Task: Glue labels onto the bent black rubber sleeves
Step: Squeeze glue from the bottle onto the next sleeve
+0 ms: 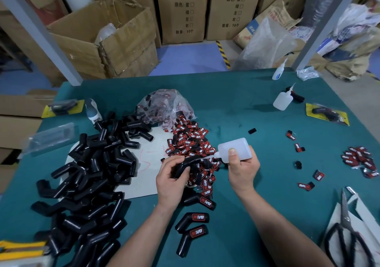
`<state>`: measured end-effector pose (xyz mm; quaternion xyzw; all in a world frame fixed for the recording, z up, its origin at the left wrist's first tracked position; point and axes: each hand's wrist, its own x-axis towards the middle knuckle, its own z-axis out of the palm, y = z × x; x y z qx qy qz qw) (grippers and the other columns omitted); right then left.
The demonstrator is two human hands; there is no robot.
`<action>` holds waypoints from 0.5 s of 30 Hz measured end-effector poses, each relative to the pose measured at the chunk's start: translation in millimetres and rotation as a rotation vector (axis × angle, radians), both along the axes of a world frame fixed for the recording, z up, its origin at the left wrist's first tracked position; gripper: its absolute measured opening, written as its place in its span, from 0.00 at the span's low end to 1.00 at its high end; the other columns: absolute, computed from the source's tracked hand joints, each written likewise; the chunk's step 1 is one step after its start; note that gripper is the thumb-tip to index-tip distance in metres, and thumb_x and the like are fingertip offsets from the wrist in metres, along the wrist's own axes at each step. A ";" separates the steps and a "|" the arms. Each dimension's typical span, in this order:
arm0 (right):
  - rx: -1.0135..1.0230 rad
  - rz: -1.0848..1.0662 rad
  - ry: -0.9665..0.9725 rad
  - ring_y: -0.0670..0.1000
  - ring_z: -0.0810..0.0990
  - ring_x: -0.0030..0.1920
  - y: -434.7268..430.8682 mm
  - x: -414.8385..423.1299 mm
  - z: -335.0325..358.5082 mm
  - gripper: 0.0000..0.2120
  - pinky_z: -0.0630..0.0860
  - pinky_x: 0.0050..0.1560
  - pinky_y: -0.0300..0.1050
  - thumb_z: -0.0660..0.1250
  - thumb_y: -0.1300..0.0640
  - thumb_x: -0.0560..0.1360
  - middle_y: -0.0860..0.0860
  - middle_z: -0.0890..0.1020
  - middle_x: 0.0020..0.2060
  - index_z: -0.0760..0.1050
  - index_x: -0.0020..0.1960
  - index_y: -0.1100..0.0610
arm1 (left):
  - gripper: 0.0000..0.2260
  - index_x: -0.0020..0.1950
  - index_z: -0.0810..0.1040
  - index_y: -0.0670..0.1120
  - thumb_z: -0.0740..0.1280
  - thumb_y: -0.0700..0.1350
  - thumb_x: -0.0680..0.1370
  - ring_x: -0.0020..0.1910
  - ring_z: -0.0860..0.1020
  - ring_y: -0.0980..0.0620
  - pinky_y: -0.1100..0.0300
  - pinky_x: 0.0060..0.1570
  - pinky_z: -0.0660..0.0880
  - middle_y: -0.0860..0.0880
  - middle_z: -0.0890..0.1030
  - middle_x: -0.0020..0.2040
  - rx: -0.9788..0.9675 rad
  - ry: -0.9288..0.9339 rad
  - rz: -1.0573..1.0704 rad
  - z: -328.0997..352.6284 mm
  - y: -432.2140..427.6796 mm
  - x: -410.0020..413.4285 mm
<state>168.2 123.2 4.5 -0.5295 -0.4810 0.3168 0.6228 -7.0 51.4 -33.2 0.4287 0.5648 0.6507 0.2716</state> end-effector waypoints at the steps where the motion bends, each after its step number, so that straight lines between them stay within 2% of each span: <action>1: 0.001 0.005 -0.003 0.41 0.72 0.32 -0.3 -0.6 0.0 0.13 0.69 0.34 0.38 0.69 0.41 0.70 0.42 0.74 0.29 0.70 0.37 0.48 | 0.13 0.55 0.83 0.61 0.74 0.46 0.74 0.60 0.82 0.47 0.57 0.65 0.76 0.55 0.83 0.56 -0.001 -0.005 0.001 0.0 0.0 -0.3; 4: 0.005 0.002 0.003 0.40 0.72 0.32 1.2 0.7 0.8 0.12 0.69 0.33 0.34 0.69 0.42 0.70 0.40 0.77 0.30 0.70 0.37 0.48 | 0.13 0.55 0.83 0.61 0.74 0.46 0.74 0.60 0.82 0.48 0.58 0.65 0.76 0.55 0.83 0.56 -0.013 -0.015 0.003 -0.4 0.3 -1.0; 8: -0.004 -0.008 0.027 0.41 0.72 0.32 1.4 1.3 1.2 0.13 0.70 0.34 0.38 0.69 0.42 0.69 0.42 0.74 0.30 0.70 0.37 0.49 | 0.13 0.55 0.83 0.62 0.73 0.47 0.74 0.59 0.82 0.50 0.61 0.64 0.75 0.55 0.83 0.56 -0.012 -0.010 0.004 0.1 1.1 0.0; 15: -0.005 0.007 0.037 0.40 0.73 0.32 0.3 0.3 1.4 0.12 0.71 0.35 0.39 0.69 0.42 0.70 0.39 0.77 0.31 0.71 0.38 0.48 | 0.13 0.56 0.84 0.61 0.73 0.46 0.74 0.60 0.81 0.48 0.62 0.64 0.74 0.54 0.83 0.56 -0.001 0.010 -0.005 -2.1 1.9 -0.7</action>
